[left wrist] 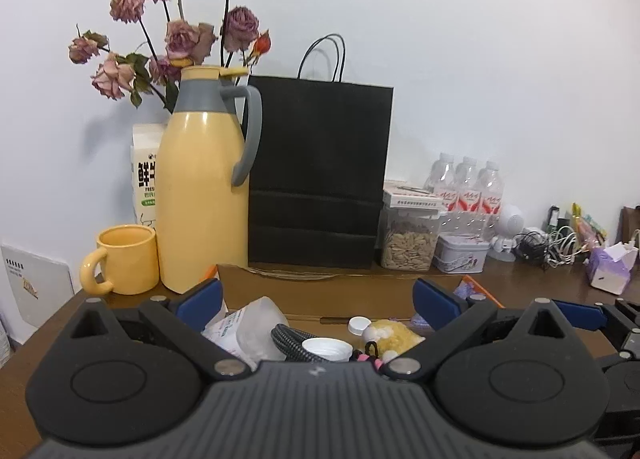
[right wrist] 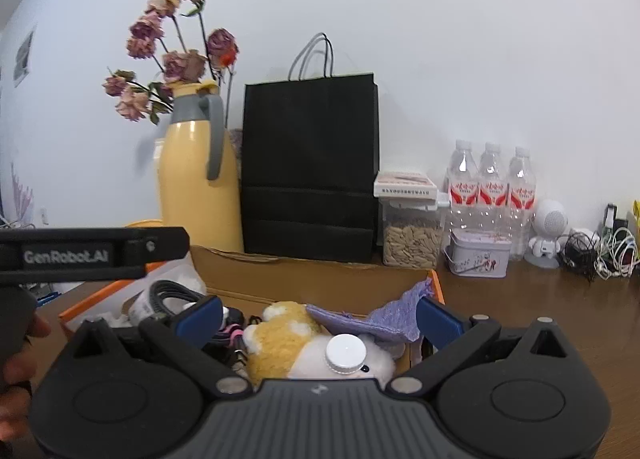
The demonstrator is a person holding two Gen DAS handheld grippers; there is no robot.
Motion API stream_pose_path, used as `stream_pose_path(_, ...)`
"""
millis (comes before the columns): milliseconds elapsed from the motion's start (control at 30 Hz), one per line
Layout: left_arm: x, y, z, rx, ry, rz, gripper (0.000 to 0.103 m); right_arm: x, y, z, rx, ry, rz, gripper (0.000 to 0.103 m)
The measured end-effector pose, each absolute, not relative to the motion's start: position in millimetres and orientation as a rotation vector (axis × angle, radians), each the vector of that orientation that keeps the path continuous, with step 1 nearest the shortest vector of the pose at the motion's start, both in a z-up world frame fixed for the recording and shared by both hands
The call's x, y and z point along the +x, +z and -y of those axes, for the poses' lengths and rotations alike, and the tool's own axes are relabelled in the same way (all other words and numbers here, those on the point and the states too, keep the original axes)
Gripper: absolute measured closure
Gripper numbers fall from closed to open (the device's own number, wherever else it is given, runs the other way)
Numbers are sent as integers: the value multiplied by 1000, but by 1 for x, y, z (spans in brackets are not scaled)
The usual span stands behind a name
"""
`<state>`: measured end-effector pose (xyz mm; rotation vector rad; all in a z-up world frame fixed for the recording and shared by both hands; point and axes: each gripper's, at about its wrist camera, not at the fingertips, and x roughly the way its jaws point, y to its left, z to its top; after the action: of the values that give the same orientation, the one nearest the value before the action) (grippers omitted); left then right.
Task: Organize objects
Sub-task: 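Carry both white caps into the box and open both grippers, then withdraw both grippers and grasp the black cable with the right gripper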
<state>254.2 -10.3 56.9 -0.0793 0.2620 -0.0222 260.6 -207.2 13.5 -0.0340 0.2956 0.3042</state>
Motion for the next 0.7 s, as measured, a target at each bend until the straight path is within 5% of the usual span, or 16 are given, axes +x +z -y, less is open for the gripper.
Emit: stream_pose_path(700,195,16,-15,-16,-28,-377,0,209,-15,207,-111,377,-405,0)
